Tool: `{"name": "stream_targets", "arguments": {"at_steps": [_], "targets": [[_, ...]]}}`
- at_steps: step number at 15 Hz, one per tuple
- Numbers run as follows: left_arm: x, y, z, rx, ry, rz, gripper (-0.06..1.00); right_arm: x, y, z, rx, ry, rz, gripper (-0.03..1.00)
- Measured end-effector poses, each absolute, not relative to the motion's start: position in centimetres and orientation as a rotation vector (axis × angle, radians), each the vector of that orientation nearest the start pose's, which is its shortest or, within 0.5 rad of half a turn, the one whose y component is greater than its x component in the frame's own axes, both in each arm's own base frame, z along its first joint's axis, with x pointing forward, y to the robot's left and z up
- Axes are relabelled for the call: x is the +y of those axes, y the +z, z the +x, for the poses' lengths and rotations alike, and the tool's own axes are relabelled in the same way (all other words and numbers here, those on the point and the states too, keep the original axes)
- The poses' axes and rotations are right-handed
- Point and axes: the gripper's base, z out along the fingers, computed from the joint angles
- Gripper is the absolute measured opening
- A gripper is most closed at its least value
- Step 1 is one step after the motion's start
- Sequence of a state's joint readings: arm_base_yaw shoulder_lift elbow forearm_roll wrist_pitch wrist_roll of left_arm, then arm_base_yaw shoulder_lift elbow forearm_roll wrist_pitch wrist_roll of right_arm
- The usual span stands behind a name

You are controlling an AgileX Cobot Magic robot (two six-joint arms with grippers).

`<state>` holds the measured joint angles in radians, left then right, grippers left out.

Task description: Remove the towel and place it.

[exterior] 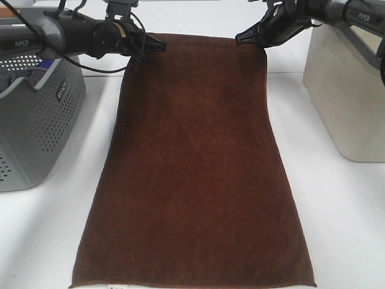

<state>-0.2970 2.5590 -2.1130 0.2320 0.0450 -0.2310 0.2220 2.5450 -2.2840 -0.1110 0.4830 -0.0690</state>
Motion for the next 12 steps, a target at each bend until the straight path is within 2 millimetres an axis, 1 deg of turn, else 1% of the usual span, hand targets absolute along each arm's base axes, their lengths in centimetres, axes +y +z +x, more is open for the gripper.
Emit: {"name": "stream_targets", "arguments": {"at_steps": [2,4,6,9,10,11,12], "targets": [[-17.1,13.4,56.0,1.928,-0.196,0.292,0.04,12.3,17.7,56.8,2.125,-0.035,-0.409,0.00],[-17.2,12.9,56.1,1.895,-0.209,0.295,0.04,12.4,18.1,57.1,2.060,-0.047,-0.419,0.00],[-16.7,12.0,56.5,1.861,-0.216,0.291,0.04,12.4,17.6,57.3,2.045,-0.059,-0.432,0.00],[-16.2,10.6,56.7,1.845,-0.222,0.285,0.04,12.5,14.6,57.5,2.085,-0.067,-0.451,0.00],[-16.1,10.2,56.7,1.840,-0.224,0.284,0.05,12.5,13.9,57.6,2.089,-0.066,-0.454,0.01],[-16.1,9.7,56.7,1.842,-0.214,0.300,0.10,12.5,13.1,57.7,2.092,-0.065,-0.456,0.08],[-16.1,9.5,56.7,1.836,-0.199,0.322,0.17,12.5,13.2,57.7,2.082,-0.060,-0.451,0.15]]}}
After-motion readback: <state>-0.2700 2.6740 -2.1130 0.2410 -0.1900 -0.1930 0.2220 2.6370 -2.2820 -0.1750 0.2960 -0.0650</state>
